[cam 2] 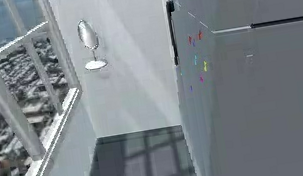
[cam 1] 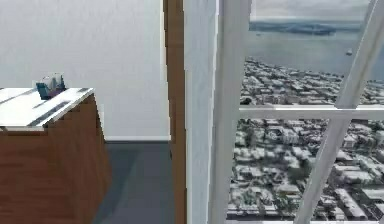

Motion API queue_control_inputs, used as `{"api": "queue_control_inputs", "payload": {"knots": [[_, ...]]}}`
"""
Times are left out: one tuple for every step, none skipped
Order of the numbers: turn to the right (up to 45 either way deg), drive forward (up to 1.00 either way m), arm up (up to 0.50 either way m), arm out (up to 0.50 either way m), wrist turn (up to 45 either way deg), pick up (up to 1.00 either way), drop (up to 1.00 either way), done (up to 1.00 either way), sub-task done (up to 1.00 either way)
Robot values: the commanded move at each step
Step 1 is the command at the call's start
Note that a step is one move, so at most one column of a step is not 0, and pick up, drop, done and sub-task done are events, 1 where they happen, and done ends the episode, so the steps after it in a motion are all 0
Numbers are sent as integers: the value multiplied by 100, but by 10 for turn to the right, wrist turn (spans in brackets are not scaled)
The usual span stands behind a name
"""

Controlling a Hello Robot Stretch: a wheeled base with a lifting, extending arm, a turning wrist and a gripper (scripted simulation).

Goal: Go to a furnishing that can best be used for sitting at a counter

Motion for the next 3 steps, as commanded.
{"api": "queue_control_inputs", "payload": {"knots": [[-450, 0, 0, 0, 0, 0, 0, 0, 0], [-420, 0, 0, 0, 0, 0, 0, 0, 0], [0, 100, 0, 0, 0, 0, 0, 0, 0]]}}
